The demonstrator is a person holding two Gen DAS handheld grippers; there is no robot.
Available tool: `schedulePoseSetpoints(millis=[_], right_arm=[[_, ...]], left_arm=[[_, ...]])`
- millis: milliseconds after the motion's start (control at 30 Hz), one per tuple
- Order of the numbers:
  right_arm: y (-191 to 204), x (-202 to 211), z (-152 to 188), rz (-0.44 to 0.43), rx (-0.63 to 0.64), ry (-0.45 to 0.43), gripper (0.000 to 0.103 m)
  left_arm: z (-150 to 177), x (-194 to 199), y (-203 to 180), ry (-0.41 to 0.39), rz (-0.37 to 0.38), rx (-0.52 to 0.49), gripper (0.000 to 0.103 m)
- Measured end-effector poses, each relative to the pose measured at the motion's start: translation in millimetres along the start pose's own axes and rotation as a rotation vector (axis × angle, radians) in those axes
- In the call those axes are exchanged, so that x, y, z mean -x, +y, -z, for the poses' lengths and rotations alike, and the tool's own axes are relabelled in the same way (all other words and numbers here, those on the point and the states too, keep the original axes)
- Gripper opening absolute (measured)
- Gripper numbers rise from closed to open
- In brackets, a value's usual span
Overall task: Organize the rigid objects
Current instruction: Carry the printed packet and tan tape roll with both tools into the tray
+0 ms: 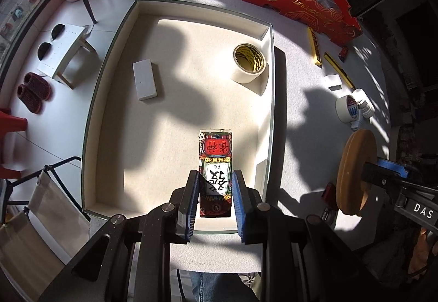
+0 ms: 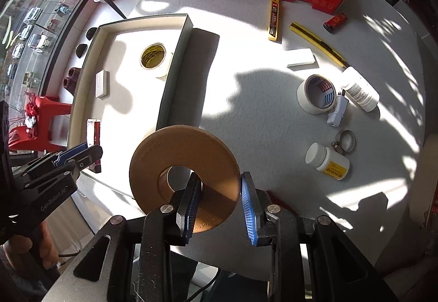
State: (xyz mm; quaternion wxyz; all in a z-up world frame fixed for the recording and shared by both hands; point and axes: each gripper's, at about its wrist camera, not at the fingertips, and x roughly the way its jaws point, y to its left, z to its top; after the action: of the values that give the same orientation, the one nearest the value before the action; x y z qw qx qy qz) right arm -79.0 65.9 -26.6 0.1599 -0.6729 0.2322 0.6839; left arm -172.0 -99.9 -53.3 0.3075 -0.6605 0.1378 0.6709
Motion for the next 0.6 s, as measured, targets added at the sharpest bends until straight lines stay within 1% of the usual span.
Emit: schedulePoseSetpoints(millis=[367,600], right_arm=[[64,-16,-30,-0.05,0.146,0.017,0.031],[86,-25,-44,-0.056,0.187,0.024,0.031]], left_arm=[[-6,8,35,-0.041,-0.054,0.077,0.026],[-10,11,54,-0.06,-0.076,0.112,0.026]])
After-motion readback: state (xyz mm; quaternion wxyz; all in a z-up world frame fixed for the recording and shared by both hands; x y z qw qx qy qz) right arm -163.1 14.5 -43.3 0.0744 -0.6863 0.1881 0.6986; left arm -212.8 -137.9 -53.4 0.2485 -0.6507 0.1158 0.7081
